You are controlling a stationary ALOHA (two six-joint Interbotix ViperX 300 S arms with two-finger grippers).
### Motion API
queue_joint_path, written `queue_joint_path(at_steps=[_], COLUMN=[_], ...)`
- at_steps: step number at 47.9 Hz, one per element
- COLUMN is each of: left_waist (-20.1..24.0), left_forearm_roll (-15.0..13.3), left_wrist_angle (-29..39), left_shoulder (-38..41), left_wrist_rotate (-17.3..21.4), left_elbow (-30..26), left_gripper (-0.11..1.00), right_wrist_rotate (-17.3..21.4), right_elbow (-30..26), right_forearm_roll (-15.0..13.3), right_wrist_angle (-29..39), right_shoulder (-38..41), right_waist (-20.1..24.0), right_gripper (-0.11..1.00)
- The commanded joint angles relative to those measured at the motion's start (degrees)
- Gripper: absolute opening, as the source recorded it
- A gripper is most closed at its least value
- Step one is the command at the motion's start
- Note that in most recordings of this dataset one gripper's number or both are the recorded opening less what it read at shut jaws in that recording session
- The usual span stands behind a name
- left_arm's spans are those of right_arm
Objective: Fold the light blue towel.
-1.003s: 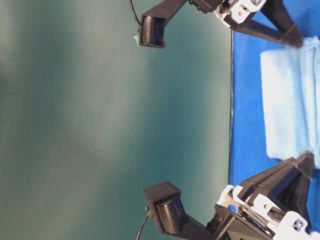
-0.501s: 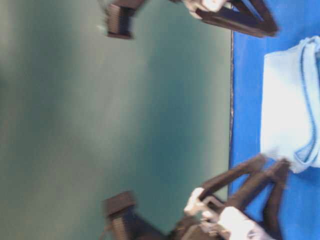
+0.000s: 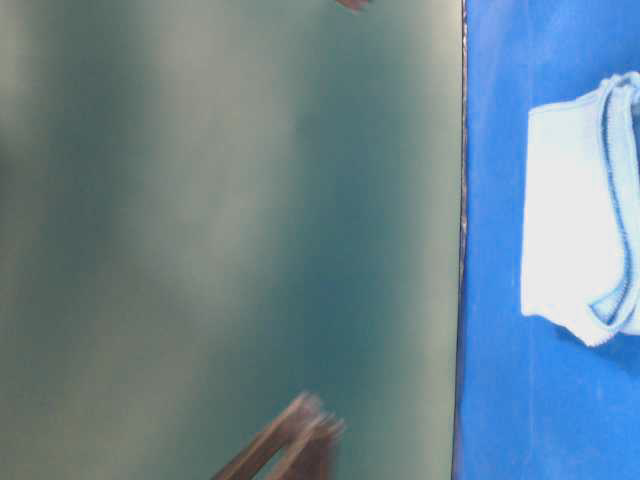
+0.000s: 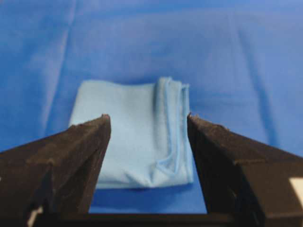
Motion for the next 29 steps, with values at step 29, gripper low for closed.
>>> queue_joint_path(at_steps=[29], left_waist=[-0.2], left_forearm_roll=[-0.2], left_wrist_angle=[7.1], left_shoulder=[-34.3], left_wrist_rotate=[-4.1], left_elbow=[17.7], left_gripper=[0.62], right_wrist_rotate=[0.8], right_elbow=[15.8], right_forearm_roll=[-1.7], right_wrist_angle=[-3.6], right_shoulder=[-25.2], right_waist=[-1.1], right_gripper=[0.56])
